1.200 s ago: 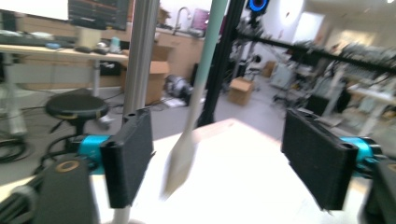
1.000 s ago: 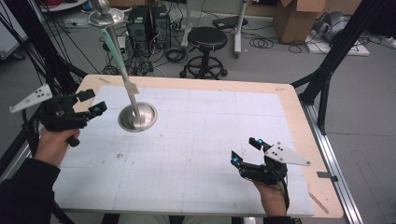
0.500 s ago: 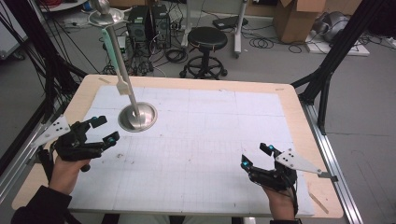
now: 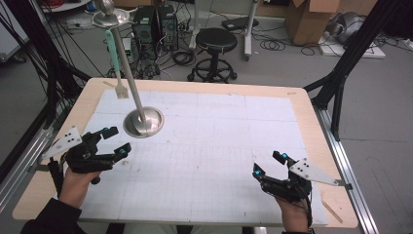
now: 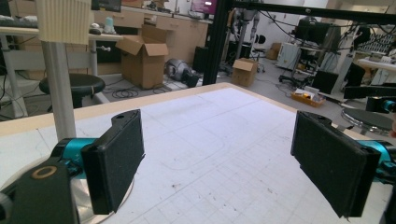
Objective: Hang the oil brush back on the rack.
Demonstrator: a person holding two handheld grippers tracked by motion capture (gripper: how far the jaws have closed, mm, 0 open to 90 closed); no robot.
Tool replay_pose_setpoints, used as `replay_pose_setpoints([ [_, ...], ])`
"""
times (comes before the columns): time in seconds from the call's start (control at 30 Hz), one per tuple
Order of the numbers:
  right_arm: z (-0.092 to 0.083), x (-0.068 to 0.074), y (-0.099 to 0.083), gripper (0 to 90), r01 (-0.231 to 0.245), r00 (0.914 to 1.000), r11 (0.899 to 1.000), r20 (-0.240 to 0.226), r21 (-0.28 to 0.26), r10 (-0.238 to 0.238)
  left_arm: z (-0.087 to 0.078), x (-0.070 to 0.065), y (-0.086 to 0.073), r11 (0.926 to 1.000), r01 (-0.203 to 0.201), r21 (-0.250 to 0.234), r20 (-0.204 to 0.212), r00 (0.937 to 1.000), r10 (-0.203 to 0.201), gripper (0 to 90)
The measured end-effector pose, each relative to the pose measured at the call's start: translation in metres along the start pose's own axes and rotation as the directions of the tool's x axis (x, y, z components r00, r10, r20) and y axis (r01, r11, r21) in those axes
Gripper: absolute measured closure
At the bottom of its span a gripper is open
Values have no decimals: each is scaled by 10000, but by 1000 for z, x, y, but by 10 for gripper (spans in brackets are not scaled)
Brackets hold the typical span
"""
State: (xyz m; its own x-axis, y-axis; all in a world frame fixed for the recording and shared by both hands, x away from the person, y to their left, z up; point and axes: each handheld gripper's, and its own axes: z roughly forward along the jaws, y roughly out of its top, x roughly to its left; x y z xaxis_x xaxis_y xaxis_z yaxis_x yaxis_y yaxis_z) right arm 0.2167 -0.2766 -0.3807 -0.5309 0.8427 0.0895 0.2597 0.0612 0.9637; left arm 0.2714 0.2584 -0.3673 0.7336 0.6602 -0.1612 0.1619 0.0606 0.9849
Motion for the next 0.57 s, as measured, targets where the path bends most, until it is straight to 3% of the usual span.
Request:
replay_pose_setpoints([
  [0.57,0,0,-1,186,-24,10000,10000,10,-5,24,3,1,-2,9994,334,50,11,9994,-335,187],
])
